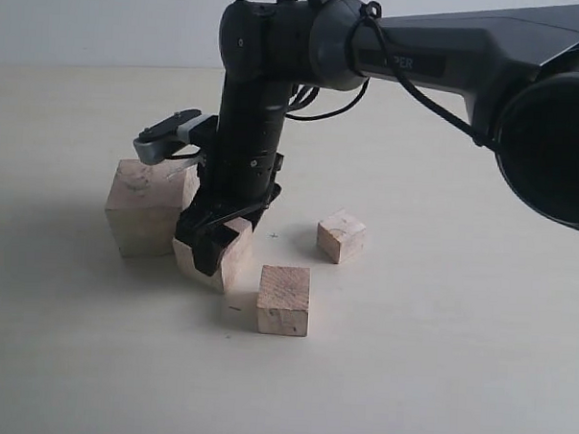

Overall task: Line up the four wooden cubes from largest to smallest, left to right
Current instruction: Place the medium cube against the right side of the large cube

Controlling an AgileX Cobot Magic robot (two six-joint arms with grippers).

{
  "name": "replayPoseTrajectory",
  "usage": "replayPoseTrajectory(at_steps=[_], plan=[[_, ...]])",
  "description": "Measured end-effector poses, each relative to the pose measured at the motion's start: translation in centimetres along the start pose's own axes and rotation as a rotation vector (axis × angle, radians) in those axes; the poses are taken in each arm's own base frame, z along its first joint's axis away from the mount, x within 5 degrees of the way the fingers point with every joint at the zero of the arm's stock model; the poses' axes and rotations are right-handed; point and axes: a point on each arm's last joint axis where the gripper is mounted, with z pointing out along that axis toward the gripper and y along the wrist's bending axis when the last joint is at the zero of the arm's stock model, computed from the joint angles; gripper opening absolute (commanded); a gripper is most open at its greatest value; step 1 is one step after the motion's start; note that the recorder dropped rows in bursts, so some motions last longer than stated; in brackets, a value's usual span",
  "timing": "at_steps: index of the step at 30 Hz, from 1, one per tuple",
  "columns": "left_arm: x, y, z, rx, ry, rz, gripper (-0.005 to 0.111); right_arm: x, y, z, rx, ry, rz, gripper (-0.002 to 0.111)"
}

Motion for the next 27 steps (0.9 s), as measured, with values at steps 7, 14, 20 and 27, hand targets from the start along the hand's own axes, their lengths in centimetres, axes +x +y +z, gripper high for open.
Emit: replayPoseTrajectory(at_steps=[7,14,20,27], plan=[[0.0,0.0,0.0,0.0,0.0,0.0,0.0,0.3,-0.4,-0.6,0.076,0.026,-0.042,0.0],[0.0,0.0,0.0,0.0,0.0,0.0,0.0,0.5,-0.8,-1.0,0.133,0.058,-0.219,0.0],[0.0,0.0,0.0,0.0,0.0,0.0,0.0,0.0,-1.7,-1.2,0.183,-0.001,-0.362,0.0],[0.0,0.0,0.0,0.0,0.0,0.0,0.0,-0.4,-2.9,-1.6,0.241,-0.053,-0.551,0.0]])
